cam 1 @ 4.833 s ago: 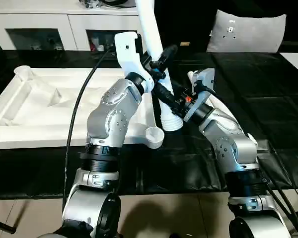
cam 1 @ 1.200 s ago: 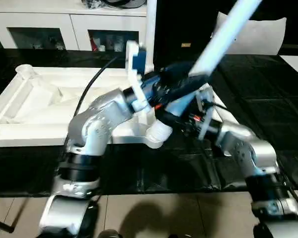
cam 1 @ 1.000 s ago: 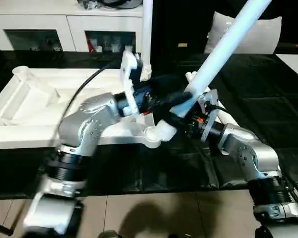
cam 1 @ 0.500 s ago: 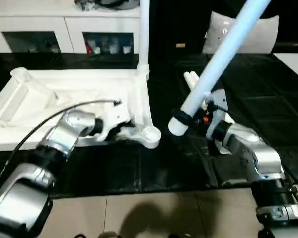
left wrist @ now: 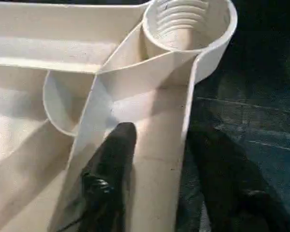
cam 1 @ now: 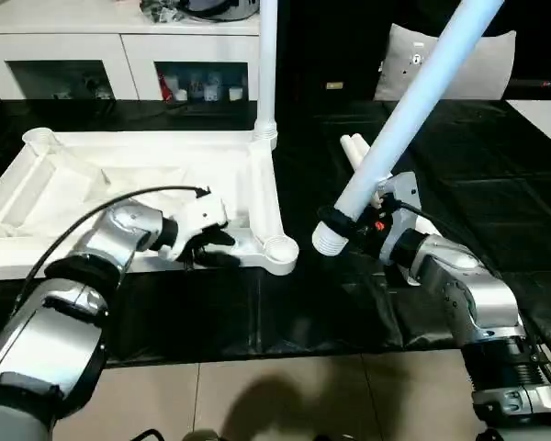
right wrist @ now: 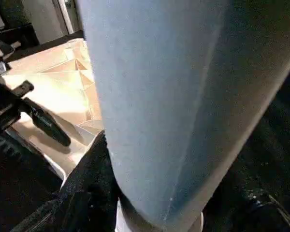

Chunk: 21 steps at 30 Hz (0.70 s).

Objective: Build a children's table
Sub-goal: Insert table leg to table base

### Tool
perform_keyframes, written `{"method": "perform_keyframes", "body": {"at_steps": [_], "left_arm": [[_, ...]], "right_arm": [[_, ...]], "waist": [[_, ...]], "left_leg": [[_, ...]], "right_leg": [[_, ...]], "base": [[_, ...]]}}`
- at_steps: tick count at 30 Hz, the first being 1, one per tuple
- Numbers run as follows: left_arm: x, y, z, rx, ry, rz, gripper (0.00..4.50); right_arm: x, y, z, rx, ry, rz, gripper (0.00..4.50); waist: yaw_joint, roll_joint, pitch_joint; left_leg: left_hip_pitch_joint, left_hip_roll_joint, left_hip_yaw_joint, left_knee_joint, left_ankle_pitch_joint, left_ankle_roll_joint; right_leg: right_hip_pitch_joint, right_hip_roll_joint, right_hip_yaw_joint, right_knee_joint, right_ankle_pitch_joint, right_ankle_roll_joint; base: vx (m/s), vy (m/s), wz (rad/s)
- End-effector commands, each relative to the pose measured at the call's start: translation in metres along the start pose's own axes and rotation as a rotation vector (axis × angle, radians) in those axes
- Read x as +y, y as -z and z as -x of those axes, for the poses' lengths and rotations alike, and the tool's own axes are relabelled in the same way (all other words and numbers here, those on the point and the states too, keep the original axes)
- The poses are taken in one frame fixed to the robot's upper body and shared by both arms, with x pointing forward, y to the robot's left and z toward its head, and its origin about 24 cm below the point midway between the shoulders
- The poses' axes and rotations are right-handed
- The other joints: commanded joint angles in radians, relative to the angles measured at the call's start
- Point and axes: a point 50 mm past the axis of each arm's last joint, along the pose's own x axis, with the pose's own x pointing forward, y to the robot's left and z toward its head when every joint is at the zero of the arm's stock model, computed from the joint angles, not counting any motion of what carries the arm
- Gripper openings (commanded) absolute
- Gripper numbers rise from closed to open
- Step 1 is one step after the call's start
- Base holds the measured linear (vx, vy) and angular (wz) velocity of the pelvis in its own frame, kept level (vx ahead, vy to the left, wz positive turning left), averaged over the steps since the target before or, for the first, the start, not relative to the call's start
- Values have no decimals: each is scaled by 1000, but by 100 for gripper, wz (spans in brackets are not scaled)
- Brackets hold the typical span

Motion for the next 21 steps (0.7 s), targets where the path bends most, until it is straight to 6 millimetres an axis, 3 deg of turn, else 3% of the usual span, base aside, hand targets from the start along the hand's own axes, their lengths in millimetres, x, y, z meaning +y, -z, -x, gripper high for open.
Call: {"method": "perform_keyframes", "body": {"at_steps": [1, 15, 21], "left_arm": [[3, -2, 3, 7, -9, -11, 162], [3, 8, 8, 32, 8, 35, 49], [-2, 11, 1, 54, 48, 91, 9]], "right_arm": [[2, -6, -1, -21, -5, 18, 188], [2, -8, -4, -16, -28, 19, 188], [4, -10, -5, 1, -60, 36, 188]], "waist": [[3, 17, -78], [7, 12, -77], [5, 13, -79]], "left_leg": [[2, 22, -1, -73, -215, 5], [2, 24, 0, -74, -206, 12], [-2, 27, -1, -75, -186, 11]], "right_leg": [[71, -68, 55, -79, -394, -79], [70, -72, 56, -79, -402, -80], [75, -73, 60, -66, -335, -114]], "base": [[0, 0, 0], [0, 0, 0], [0, 0, 0]]}}
